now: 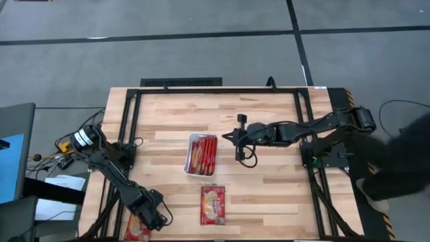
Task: Sort popcorn bags into baskets
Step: Put the red popcorn bag into the white bin
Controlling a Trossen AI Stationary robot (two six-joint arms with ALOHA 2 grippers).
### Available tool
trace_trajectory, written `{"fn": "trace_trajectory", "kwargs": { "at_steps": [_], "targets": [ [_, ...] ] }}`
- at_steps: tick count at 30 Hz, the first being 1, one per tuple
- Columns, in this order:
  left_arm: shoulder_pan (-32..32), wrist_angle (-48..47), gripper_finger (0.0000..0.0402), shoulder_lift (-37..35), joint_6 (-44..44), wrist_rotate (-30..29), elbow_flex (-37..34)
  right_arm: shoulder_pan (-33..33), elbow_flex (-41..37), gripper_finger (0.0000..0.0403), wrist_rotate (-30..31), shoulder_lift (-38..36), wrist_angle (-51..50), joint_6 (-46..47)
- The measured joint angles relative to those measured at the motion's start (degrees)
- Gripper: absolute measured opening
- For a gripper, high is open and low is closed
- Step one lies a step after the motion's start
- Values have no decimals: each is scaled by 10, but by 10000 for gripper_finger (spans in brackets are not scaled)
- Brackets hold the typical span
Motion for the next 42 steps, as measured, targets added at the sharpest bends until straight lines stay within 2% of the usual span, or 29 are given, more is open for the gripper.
{"fn": "trace_trajectory", "kwargs": {
  "at_steps": [5, 6, 10, 15, 19, 22, 25, 29, 34, 38, 42],
  "targets": [
    [4, -40, 23, -12, 46, -30, -1, -7, 0, 33, 11, 0, -10, 15],
    [6, -44, 14, -18, 55, -43, -2, -7, 0, 29, 12, 0, -12, 17],
    [19, -66, 6, -54, 90, -138, -5, 4, 0, 8, 23, -1, -9, 16],
    [21, -117, 1, -148, 103, -274, -7, 26, 1, 18, 75, -7, 13, 0],
    [19, -123, 1, -226, 134, -345, -5, 46, 1, 17, 86, -14, 44, -33],
    [20, -124, 1, -272, 181, -378, -5, 50, 0, 12, 59, -10, 81, -20],
    [27, -125, 1, -306, 222, -396, -4, 44, 0, 14, 5, 7, 115, -10],
    [39, -125, 1, -329, 248, -392, -4, 40, 21, 42, -38, 33, 125, -12],
    [38, -117, 0, -306, 271, -341, -4, 50, 32, 87, -34, 40, 107, -12],
    [23, -103, 3, -252, 303, -334, -4, 50, 32, 117, 6, 38, 98, 5],
    [16, -57, 41, -190, 317, -330, -4, 48, 32, 138, 12, 38, 82, 18]
  ]
}}
